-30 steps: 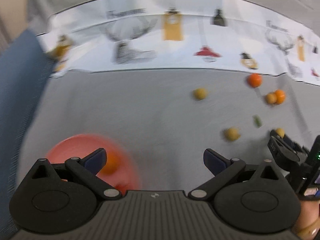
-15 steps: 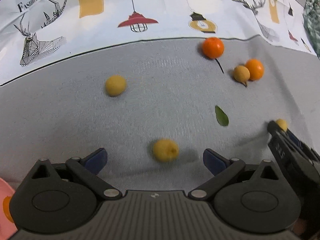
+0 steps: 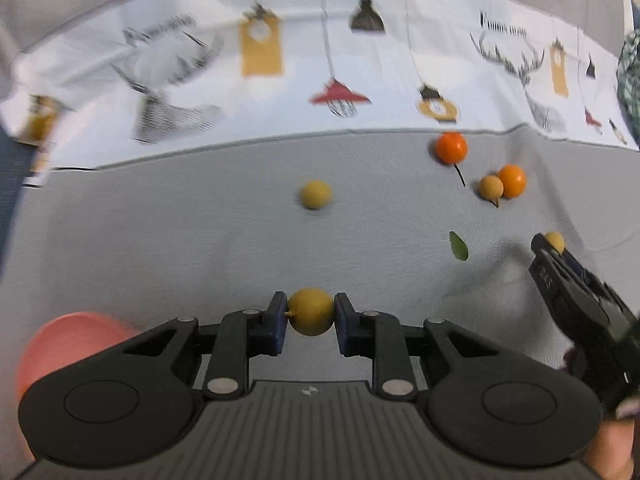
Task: Organize fruits
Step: 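Carry both yellow fruits over the pink plate and open both tools to release them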
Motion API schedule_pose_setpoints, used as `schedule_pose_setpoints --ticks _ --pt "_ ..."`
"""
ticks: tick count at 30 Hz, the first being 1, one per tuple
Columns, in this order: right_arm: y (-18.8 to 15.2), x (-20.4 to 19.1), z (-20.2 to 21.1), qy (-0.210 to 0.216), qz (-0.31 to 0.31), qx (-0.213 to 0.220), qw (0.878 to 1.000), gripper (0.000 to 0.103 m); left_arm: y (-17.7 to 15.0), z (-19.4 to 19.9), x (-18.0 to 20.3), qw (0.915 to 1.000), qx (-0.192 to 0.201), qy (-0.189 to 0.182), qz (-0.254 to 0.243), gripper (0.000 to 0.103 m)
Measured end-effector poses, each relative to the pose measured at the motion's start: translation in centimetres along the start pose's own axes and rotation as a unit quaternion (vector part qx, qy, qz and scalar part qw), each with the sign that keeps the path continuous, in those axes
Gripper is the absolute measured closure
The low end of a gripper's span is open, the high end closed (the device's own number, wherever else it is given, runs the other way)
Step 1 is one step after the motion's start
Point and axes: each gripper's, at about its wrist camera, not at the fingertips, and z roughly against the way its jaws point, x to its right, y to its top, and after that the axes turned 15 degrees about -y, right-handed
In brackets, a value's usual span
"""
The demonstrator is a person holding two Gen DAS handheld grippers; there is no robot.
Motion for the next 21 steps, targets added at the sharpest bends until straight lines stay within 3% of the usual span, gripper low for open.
schedule_pose_setpoints --ticks 4,10,12,21 --pt "1.1 1.8 3.9 0.019 0.000 0.009 1.000 0.074 -2.8 6.8 -1.5 0.9990 0.027 0.036 0.002 0.076" --pt "0.8 6.6 15.6 0.113 0.019 0.018 0.993 0.074 -8.9 15.9 -4.0 0.9954 0.048 0.074 0.037 0.076" --pt "-0.1 7.5 19.3 0.145 0.045 0.020 0.988 0.074 -11.3 18.3 -4.3 0.9939 0.056 0.085 0.041 0.076" --pt "-2.6 8.3 32.4 0.285 0.113 0.021 0.952 0.074 -20.0 27.7 -5.6 0.9875 0.104 0.065 0.099 0.076"
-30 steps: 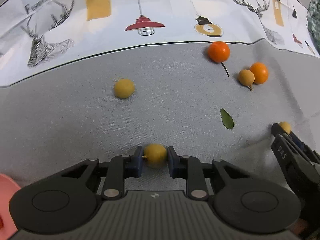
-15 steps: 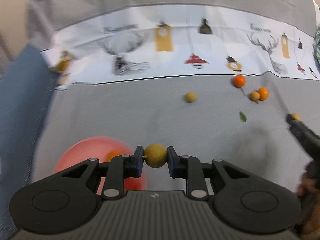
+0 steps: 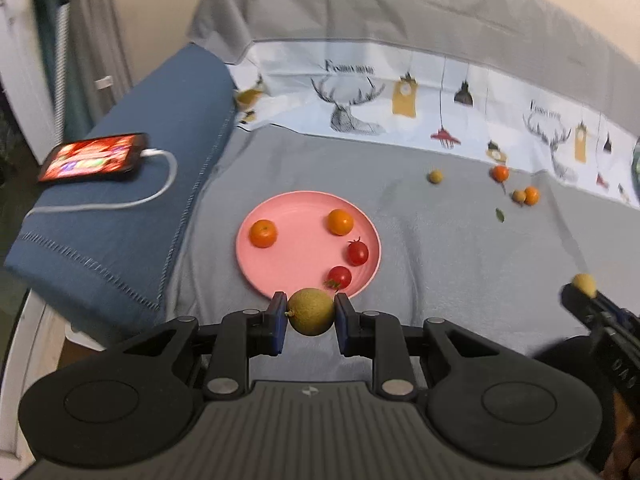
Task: Organize fruits
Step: 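Carry both yellow fruits over the pink plate and open both tools to release them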
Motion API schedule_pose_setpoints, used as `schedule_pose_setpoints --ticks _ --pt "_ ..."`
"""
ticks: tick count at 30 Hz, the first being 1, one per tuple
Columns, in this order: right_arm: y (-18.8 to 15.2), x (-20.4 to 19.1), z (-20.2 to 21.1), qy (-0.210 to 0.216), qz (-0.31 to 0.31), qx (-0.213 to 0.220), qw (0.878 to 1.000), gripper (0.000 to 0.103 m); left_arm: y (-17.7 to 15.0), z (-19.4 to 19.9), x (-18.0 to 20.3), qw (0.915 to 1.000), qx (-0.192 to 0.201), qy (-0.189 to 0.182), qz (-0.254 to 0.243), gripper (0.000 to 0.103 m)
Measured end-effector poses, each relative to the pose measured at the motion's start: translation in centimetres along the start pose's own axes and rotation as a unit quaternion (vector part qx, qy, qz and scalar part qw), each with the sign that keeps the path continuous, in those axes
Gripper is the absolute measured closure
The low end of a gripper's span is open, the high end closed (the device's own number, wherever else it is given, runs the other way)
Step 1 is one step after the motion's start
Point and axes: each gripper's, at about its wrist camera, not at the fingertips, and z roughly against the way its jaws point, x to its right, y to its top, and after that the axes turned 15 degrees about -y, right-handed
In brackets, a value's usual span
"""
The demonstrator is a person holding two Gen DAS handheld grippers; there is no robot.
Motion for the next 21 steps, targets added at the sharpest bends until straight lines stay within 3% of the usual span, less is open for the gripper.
schedule_pose_setpoints --ticks 8,21 --pt "-0.1 -3.3 5.4 0.036 0.057 0.045 0.997 0.074 -2.9 4.8 -1.4 0.9990 0.038 -0.004 0.024 0.076" --pt "-0.4 -4.5 7.1 0.036 0.080 0.055 0.995 0.074 -4.1 6.7 -2.4 0.9973 0.062 -0.016 0.035 0.076"
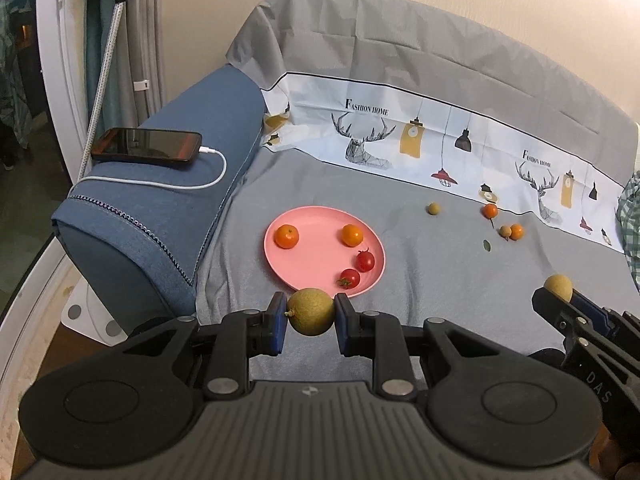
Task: Organize fruits
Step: 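Carry both yellow fruits over the pink plate and open both tools to release them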
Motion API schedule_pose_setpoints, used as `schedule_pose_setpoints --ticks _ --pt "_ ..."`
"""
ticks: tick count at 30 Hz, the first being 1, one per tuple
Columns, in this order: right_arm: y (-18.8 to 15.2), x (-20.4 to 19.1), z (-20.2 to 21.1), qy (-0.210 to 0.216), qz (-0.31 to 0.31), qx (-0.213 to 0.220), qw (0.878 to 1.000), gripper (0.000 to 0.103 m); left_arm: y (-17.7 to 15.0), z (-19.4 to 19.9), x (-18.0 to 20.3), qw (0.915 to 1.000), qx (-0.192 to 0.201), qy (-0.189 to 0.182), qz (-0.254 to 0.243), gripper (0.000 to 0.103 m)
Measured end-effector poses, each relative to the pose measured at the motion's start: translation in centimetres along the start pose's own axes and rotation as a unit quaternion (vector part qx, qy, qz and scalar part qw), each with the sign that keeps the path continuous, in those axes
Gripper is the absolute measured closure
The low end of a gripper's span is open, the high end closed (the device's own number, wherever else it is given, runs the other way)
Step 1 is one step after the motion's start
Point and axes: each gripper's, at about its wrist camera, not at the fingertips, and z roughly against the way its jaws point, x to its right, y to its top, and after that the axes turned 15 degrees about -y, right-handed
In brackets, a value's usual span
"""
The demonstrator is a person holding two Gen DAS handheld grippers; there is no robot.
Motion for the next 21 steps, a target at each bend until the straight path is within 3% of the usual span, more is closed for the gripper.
schedule_pose_setpoints --ticks 21 --pt "-0.4 -1.6 -3.4 -0.005 0.026 -0.047 0.999 0.074 0.5 -3.3 -2.4 0.9992 -0.032 0.001 0.025 0.076"
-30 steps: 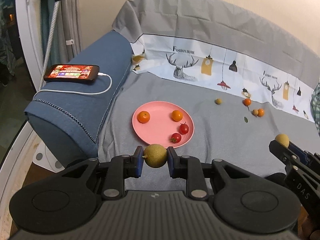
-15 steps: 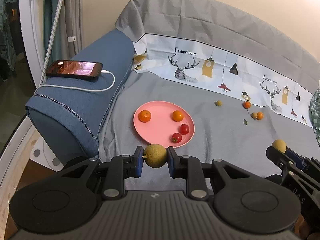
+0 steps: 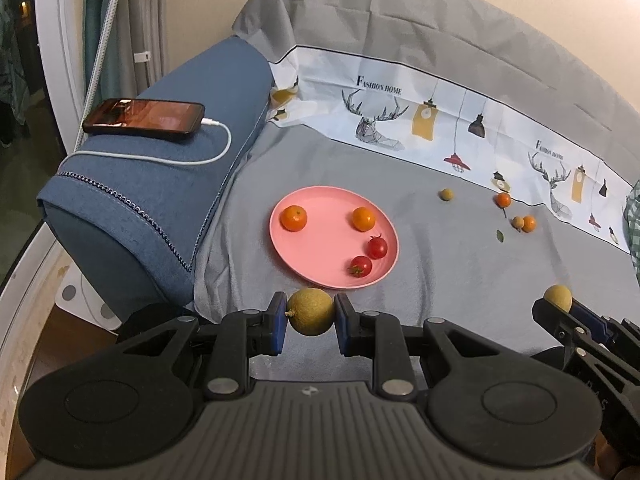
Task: Organize fruits
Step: 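Carry both yellow fruits over the pink plate and open both tools to release them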
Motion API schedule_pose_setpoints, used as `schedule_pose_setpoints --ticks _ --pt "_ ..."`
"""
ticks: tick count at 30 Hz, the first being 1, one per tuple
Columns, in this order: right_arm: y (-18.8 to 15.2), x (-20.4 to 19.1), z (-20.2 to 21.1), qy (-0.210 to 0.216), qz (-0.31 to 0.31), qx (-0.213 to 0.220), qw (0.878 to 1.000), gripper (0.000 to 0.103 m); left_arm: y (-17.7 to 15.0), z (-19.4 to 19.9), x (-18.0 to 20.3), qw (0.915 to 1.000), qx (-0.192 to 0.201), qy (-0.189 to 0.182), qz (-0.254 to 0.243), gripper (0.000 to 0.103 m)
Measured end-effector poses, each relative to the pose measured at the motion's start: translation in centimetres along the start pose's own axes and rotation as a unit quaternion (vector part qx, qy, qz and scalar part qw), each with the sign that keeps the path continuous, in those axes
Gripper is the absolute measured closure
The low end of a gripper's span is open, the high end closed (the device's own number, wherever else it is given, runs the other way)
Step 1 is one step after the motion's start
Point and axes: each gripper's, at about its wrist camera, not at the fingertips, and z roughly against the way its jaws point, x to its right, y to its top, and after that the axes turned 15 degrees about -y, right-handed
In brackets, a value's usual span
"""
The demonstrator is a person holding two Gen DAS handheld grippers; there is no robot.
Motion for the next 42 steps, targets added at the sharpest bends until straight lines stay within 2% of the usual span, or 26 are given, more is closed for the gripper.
schedule_pose_setpoints --ticks 15,26,33,42 --pt "0.3 -1.5 -4.4 -0.009 0.028 -0.041 0.999 0.074 1.8 -4.7 -2.7 0.9992 -0.032 0.004 0.024 0.076" --pt "1.3 -4.1 -9.7 0.013 0.036 -0.066 0.997 0.074 5.2 -9.3 -4.7 0.9982 -0.041 0.013 0.042 0.076" --pt "2.0 -5.8 -13.3 0.027 0.034 -0.070 0.997 0.074 7.6 -12.7 -4.9 0.9983 -0.040 0.022 0.035 0.076" --pt "1.4 -7.6 -18.1 0.044 0.052 -0.093 0.993 0.074 8.9 -18.5 -5.4 0.9967 -0.069 0.033 0.027 0.076"
